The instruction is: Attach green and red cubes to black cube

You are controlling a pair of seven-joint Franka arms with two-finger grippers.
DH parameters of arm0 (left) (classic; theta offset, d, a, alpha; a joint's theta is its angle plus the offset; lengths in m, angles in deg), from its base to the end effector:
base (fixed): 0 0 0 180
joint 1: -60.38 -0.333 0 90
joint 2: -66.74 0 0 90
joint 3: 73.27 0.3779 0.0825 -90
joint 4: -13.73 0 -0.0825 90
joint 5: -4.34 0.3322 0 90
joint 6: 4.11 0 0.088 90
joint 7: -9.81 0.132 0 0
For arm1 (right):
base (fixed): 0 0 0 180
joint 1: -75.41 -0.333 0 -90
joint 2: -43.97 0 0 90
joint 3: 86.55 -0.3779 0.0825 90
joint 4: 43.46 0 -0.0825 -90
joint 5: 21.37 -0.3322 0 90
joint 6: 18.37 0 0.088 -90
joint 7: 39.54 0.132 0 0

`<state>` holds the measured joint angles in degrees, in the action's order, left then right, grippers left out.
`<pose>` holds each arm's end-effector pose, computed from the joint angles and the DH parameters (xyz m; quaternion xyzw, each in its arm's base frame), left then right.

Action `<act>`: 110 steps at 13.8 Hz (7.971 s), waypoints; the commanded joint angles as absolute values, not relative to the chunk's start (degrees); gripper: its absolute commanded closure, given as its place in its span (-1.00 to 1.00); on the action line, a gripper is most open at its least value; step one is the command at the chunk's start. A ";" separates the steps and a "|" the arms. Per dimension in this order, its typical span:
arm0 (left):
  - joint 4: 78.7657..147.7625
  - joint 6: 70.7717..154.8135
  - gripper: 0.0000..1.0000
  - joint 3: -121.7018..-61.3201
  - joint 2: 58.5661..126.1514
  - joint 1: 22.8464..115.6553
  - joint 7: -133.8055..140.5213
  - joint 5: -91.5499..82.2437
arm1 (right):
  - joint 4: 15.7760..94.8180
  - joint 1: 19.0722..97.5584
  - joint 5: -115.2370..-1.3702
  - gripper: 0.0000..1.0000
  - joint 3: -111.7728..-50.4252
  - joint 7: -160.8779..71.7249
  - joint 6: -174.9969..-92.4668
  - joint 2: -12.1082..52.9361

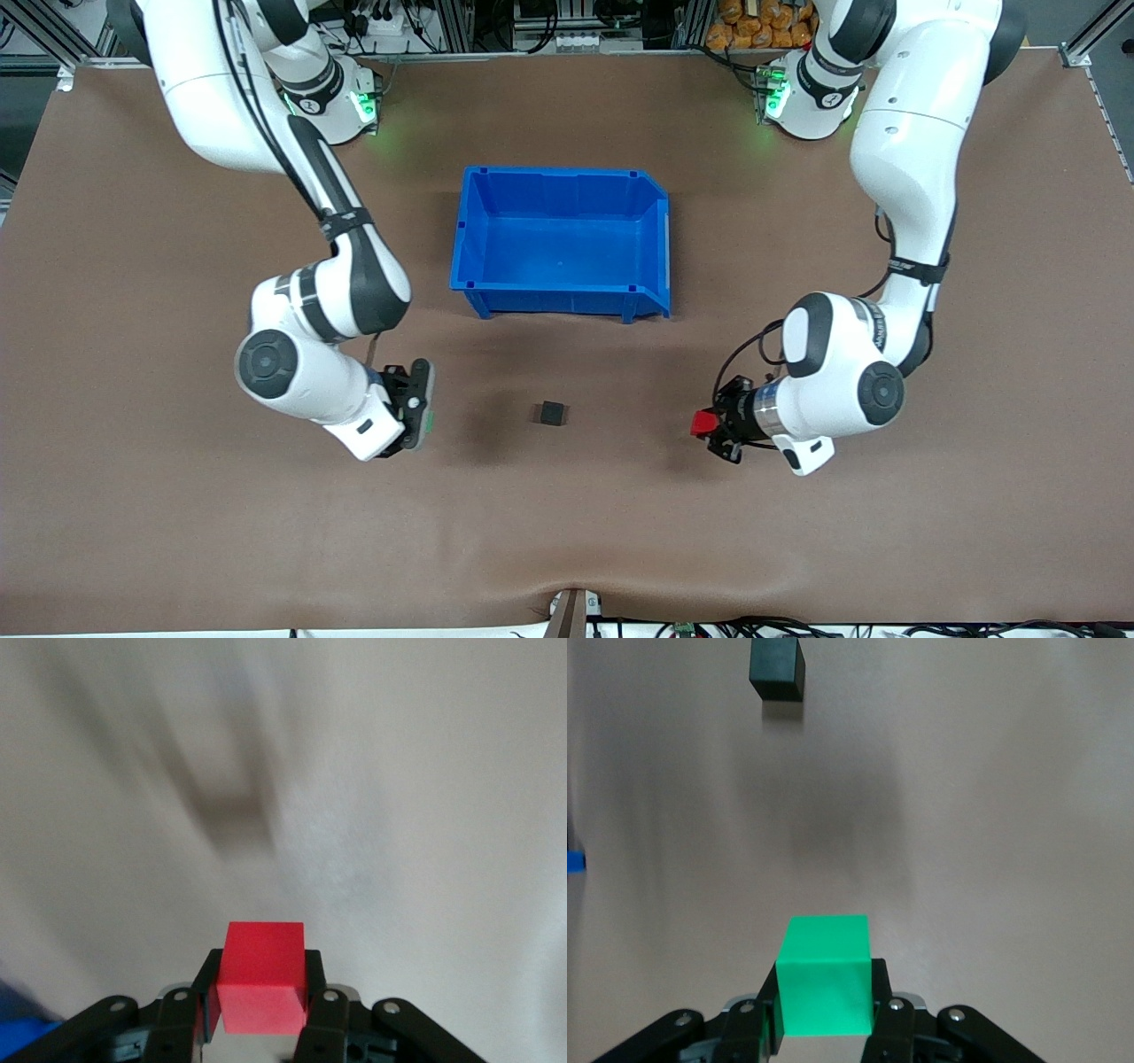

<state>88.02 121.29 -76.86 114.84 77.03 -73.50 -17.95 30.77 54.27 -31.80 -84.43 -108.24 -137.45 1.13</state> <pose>0.7091 -0.2695 0.2938 0.7696 0.6112 -0.1279 0.1334 0.6963 0.2621 0.3484 -0.7448 -0.6636 -0.0447 0.0540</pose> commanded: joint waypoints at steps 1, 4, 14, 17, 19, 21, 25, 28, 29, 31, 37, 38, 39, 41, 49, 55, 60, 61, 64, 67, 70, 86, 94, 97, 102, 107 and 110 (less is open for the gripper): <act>84.22 125.95 0.92 -76.61 118.58 81.10 -81.57 -19.30 | 28.87 53.44 -32.53 1.00 -83.82 -106.87 -136.94 -0.07; 84.22 131.15 0.92 -76.79 120.35 84.54 -86.07 -19.30 | 29.22 54.84 -32.44 1.00 -83.65 -106.87 -136.76 -0.07; 81.40 139.66 0.93 -76.88 126.06 91.65 -93.98 -20.80 | 30.45 49.67 -32.27 1.00 -83.56 -96.25 -137.03 -0.59; 81.49 140.21 0.93 -76.70 126.15 92.46 -94.87 -20.80 | 30.28 48.08 -32.36 1.00 -83.56 -92.90 -138.34 -2.43; 81.49 140.21 0.93 -76.70 126.15 92.81 -95.30 -20.80 | 29.93 47.21 -32.36 1.00 -83.65 -92.37 -140.62 -3.84; 81.49 140.21 0.93 -76.79 126.15 92.98 -95.75 -20.80 | 29.75 46.15 -32.18 1.00 -83.47 -88.79 -141.33 -4.63; 81.58 140.21 0.93 -77.84 126.06 92.98 -98.21 -20.89 | 26.78 43.95 -31.30 1.00 -83.30 -82.97 -142.82 -7.79; 81.58 140.21 0.92 -77.76 126.15 92.64 -98.04 -20.89 | 24.22 43.25 -31.30 1.00 -83.38 -81.12 -145.80 -10.96; 81.58 140.21 0.92 -77.76 126.15 92.63 -98.03 -20.89 | 23.78 42.98 -31.30 1.00 -83.38 -80.33 -147.03 -11.84; 81.84 140.21 0.80 -77.67 126.15 93.16 -97.77 -20.71 | 20.98 42.20 -31.30 1.00 -83.30 -78.58 -147.75 -14.21; 82.37 140.21 -0.61 -77.67 126.15 93.60 -94.70 -20.62 | 18.68 40.61 -25.25 1.00 -83.38 -78.74 -151.27 -16.15; 82.37 140.21 -0.96 -77.75 126.15 93.60 -94.52 -20.71 | 18.85 40.26 -24.28 1.00 -83.38 -79.00 -151.27 -16.24; 82.37 140.21 -1.00 -77.84 126.15 93.60 -94.52 -20.71 | 18.94 39.91 -22.44 1.00 -83.38 -79.01 -151.18 -16.24; 82.37 140.21 -1.00 -77.84 126.06 93.60 -94.34 -20.71 | 19.20 39.47 -18.40 1.00 -83.47 -79.18 -150.57 -16.06; 82.28 140.12 -1.00 -79.78 125.62 92.54 -94.08 -20.80 | 20.35 37.18 -15.92 1.00 -83.56 -78.66 -145.38 -14.75; 82.19 140.21 -1.00 -79.95 126.33 91.32 -90.57 -20.89 | 21.84 37.62 -16.62 -1.00 -83.65 -78.48 -144.85 -13.78; 82.19 140.21 -1.00 -80.57 126.15 90.97 -90.56 -20.97 | 24.04 44.20 -22.50 -1.00 -83.74 -78.31 -137.40 -5.97; 82.19 140.21 -1.00 -80.57 126.15 90.79 -90.56 -20.89 | 24.04 46.21 -23.47 -1.00 -83.74 -78.30 -136.16 -4.48; 82.19 140.21 -1.00 -80.57 126.06 90.87 -90.56 -20.89 | 24.13 53.15 -24.18 -1.00 -83.56 -77.78 -131.77 -0.17; 82.28 139.43 -1.00 -80.48 125.36 90.00 -90.12 -20.71 | 24.30 59.05 -24.27 -1.00 -83.56 -76.11 -127.20 5.36; 82.28 134.43 -1.00 -80.39 122.38 87.63 -89.69 -20.27 | 27.10 63.19 -24.27 -1.00 -83.56 -73.83 -124.90 12.74; 82.90 100.06 -1.00 -79.60 104.54 73.66 -45.80 10.30 | 47.69 72.07 -23.39 -1.00 -81.45 -38.93 -103.37 48.01; 82.90 98.90 -1.00 -80.04 97.42 62.85 -12.46 10.23 | 47.07 72.51 -24.18 -1.00 -80.92 -38.75 -101.87 47.66; 82.99 97.07 -1.00 -80.04 95.40 61.52 -5.15 10.05 | 47.07 73.65 -24.27 -1.00 -80.92 -38.75 -102.05 47.66; 84.22 86.80 -1.00 -80.75 87.41 60.46 3.73 9.35 | 46.45 74.36 -24.27 -1.00 -80.92 -38.75 -101.87 47.66; 90.26 78.43 -1.00 -80.66 74.77 60.11 5.77 6.62 | 45.75 74.62 -23.92 -1.00 -80.75 -39.10 -101.43 47.66; 97.90 77.98 -1.00 -80.39 65.54 60.02 6.47 6.62 | 45.22 75.94 -24.01 -1.00 -80.31 -39.63 -101.43 47.66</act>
<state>89.35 77.07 -80.36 73.29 60.85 4.72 7.50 46.39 74.24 -23.62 -79.81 -39.63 -102.47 47.56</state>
